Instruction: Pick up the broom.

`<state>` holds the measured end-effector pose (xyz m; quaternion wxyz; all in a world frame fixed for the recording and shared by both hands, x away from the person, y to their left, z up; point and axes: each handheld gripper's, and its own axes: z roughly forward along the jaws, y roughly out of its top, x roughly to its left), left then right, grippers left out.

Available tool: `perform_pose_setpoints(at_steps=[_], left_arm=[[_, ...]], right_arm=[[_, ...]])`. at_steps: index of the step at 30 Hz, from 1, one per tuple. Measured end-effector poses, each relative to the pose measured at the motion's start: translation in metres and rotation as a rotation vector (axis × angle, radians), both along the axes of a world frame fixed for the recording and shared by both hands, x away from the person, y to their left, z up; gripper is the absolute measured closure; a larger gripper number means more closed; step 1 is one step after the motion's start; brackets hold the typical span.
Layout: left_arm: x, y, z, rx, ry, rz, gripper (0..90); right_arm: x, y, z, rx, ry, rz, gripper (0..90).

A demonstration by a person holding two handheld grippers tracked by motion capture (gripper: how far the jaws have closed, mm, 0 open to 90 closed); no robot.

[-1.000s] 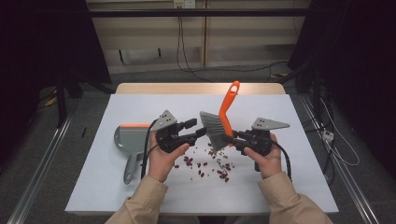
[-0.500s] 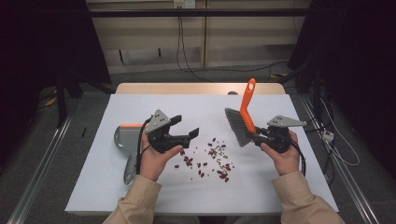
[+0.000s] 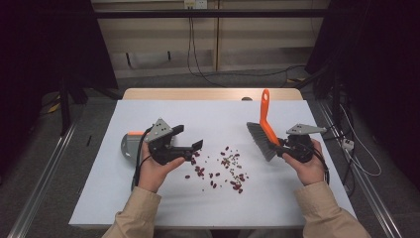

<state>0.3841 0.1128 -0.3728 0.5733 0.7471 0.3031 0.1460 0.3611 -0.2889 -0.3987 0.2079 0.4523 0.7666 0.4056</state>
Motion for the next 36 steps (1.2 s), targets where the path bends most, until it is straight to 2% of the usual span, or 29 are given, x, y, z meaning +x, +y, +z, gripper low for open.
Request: perform_pose_setpoints(at_steps=[5,6,7,8,9,12,17,19,24,25,28,29,31,36], left_arm=[[0.000,0.015,-0.005,0.019,0.012,0.003,10.9],[0.000,0.015,-0.005,0.019,0.012,0.003,10.9],[-0.001,0.020,-0.006,0.028,0.010,0.005,10.9],[-0.001,0.020,-0.006,0.028,0.010,0.005,10.9],[-0.003,0.025,-0.007,0.037,0.014,0.003,11.0],[-0.005,0.031,-0.008,0.041,0.013,0.008,11.0],[-0.006,0.045,-0.016,0.048,0.024,0.018,11.0],[-0.007,0.047,-0.017,0.051,0.030,0.017,11.0],[-0.008,0.051,-0.019,0.045,0.029,0.028,11.1],[-0.009,0.052,-0.020,0.048,0.028,0.029,11.1],[-0.009,0.052,-0.022,0.044,0.037,0.029,11.1],[-0.009,0.053,-0.022,0.048,0.032,0.032,11.1],[-0.010,0.053,-0.022,0.052,0.029,0.032,11.2],[-0.011,0.056,-0.023,0.047,0.030,0.039,11.1]], right_arm=[[0.004,0.004,-0.003,-0.069,0.025,0.000,70.0],[0.004,0.004,-0.003,-0.069,0.025,0.000,70.0],[0.007,0.005,-0.005,-0.066,0.050,-0.001,70.0],[0.007,0.005,-0.005,-0.066,0.050,-0.001,70.0],[0.010,0.007,-0.007,-0.088,0.058,-0.001,70.0],[0.014,0.009,-0.008,-0.087,0.073,0.002,70.2],[0.019,0.016,-0.010,-0.099,0.076,-0.001,70.2],[0.021,0.019,-0.012,-0.080,0.078,0.003,70.0],[0.025,0.026,-0.016,-0.079,0.080,0.006,69.5],[0.026,0.028,-0.018,-0.055,0.080,0.005,69.4],[0.026,0.031,-0.018,-0.062,0.079,0.006,68.7],[0.027,0.033,-0.019,-0.040,0.084,0.007,68.0],[0.028,0.034,-0.021,-0.032,0.081,0.005,64.5],[0.032,0.039,-0.024,0.005,0.082,-0.013,64.0]])
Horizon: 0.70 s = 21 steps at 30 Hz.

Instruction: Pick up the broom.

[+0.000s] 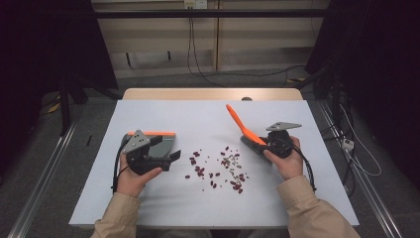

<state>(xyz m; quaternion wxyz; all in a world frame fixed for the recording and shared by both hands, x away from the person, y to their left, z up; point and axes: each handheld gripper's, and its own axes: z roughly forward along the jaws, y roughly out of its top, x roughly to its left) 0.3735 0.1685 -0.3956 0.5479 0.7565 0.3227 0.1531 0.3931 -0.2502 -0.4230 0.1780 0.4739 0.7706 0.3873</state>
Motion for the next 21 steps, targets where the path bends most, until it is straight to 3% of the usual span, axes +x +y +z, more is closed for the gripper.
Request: perform_pose_setpoints(at_steps=[6,7,10,11,13,16,17,21], left_arm=[[-0.001,0.006,-0.002,0.001,0.000,0.009,10.6],[-0.001,0.009,-0.002,0.009,0.001,0.012,10.2],[-0.001,0.011,-0.003,0.014,0.000,0.018,9.8],[-0.002,0.014,-0.003,0.034,-0.006,0.017,9.8],[-0.003,0.016,-0.004,0.034,-0.001,0.018,9.2],[-0.004,0.020,-0.004,0.041,-0.003,0.017,7.9],[-0.005,0.024,-0.005,0.036,0.013,0.017,6.9],[-0.008,0.034,-0.005,0.039,-0.002,0.006,4.4]], right_arm=[[0.003,0.001,-0.003,-0.005,-0.008,-0.007,69.6],[0.003,0.002,-0.004,-0.028,-0.030,-0.028,70.1],[0.003,0.003,-0.005,-0.013,-0.045,-0.036,70.3],[0.003,0.007,-0.006,-0.021,-0.056,-0.039,70.4],[0.002,0.012,-0.006,-0.013,-0.059,-0.034,70.3],[0.001,0.018,-0.006,-0.039,-0.070,-0.036,70.3],[0.000,0.026,-0.006,-0.049,-0.079,-0.032,70.3],[-0.002,0.037,-0.007,-0.072,-0.094,-0.018,70.1]])
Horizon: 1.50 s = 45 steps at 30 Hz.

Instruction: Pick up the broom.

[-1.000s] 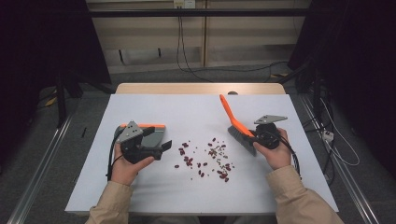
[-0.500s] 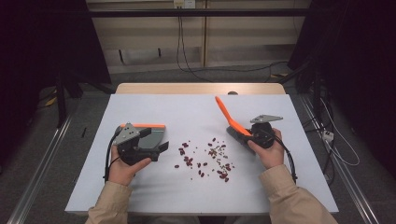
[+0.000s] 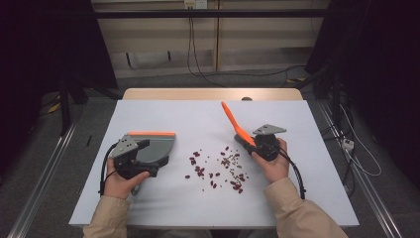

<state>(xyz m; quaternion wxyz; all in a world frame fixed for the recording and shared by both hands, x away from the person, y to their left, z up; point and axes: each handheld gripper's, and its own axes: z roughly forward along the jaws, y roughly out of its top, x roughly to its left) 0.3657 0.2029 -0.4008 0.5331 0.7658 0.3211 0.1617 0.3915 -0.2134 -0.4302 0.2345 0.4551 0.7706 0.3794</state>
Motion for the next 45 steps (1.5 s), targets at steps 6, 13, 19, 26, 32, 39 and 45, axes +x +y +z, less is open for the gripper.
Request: perform_pose_setpoints(at_steps=[6,13,19,26,32,39,45], left_arm=[[-0.004,0.007,-0.003,0.011,0.001,-0.004,3.8],[-0.007,0.011,-0.006,0.020,0.003,-0.030,3.8],[-0.009,0.017,-0.006,0.008,0.006,-0.016,3.9],[-0.012,0.019,-0.007,0.019,-0.001,-0.028,3.7],[-0.013,0.018,-0.008,0.026,0.000,-0.037,3.7],[-0.013,0.018,-0.009,0.024,0.001,-0.037,3.8],[-0.014,0.018,-0.008,0.024,-0.001,-0.047,3.9]], right_arm=[[-0.001,0.009,-0.001,-0.010,-0.010,0.018,69.9],[-0.002,0.017,-0.002,-0.032,-0.023,0.065,69.4],[-0.006,0.021,-0.002,-0.038,-0.018,0.088,69.2],[-0.013,0.031,-0.002,-0.039,-0.021,0.129,69.1],[-0.019,0.038,-0.003,-0.059,-0.030,0.159,69.1],[-0.022,0.038,-0.002,-0.045,-0.025,0.185,69.1],[-0.028,0.045,-0.002,-0.052,-0.034,0.214,69.1]])
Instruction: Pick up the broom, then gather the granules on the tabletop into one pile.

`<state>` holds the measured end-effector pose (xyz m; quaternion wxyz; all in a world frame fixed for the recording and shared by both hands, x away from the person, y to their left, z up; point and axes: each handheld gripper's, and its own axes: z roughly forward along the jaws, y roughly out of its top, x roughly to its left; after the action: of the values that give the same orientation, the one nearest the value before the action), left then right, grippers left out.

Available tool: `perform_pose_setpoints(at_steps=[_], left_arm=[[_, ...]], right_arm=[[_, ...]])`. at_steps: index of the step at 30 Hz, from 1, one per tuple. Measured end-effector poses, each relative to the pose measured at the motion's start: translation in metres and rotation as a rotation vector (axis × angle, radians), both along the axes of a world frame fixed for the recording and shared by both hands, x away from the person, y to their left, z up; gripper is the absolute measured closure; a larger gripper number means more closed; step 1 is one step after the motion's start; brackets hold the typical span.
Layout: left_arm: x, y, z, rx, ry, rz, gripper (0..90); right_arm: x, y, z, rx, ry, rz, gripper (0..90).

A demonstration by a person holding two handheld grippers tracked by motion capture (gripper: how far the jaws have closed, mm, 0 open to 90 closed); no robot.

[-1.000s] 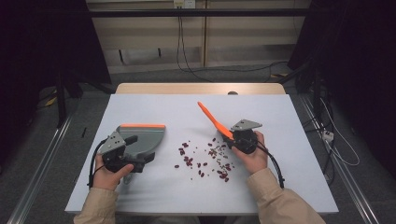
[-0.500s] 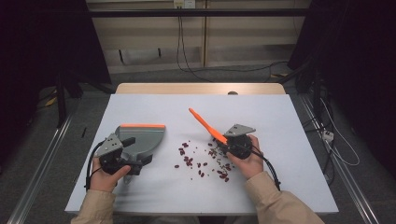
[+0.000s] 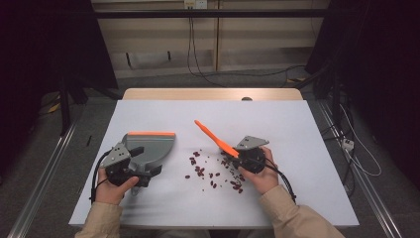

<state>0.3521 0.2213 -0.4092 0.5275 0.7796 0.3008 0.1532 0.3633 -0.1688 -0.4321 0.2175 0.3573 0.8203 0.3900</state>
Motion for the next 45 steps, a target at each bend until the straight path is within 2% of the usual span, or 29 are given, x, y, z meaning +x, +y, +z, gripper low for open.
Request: perform_pose_setpoints(at_steps=[8,22,27,32,35,39,41,45], left_arm=[[0.000,-0.001,-0.001,0.001,-0.004,-0.008,4.3],[-0.001,-0.001,-0.001,0.003,-0.003,-0.008,4.5],[-0.001,-0.001,-0.002,0.000,-0.003,-0.003,4.5],[-0.001,-0.001,-0.002,0.000,-0.001,-0.008,4.5],[-0.001,-0.001,-0.002,0.001,-0.001,-0.009,4.5],[-0.001,-0.001,-0.002,0.004,-0.004,-0.004,4.5],[-0.001,-0.001,-0.002,0.003,-0.003,-0.006,4.5],[0.000,0.000,-0.002,0.000,-0.002,-0.004,4.5]], right_arm=[[-0.002,0.000,0.002,0.022,0.015,0.017,69.2],[-0.006,0.009,0.004,0.008,0.006,0.058,69.3],[-0.007,0.008,0.005,0.036,0.010,0.066,69.7],[-0.007,0.010,0.004,0.037,0.011,0.071,69.7],[-0.008,0.011,0.005,0.061,0.017,0.081,69.8],[-0.010,0.012,0.006,0.054,0.000,0.093,69.9],[-0.008,0.008,0.009,0.094,0.003,0.090,70.0],[0.002,-0.007,0.018,0.144,-0.043,0.065,70.1]])
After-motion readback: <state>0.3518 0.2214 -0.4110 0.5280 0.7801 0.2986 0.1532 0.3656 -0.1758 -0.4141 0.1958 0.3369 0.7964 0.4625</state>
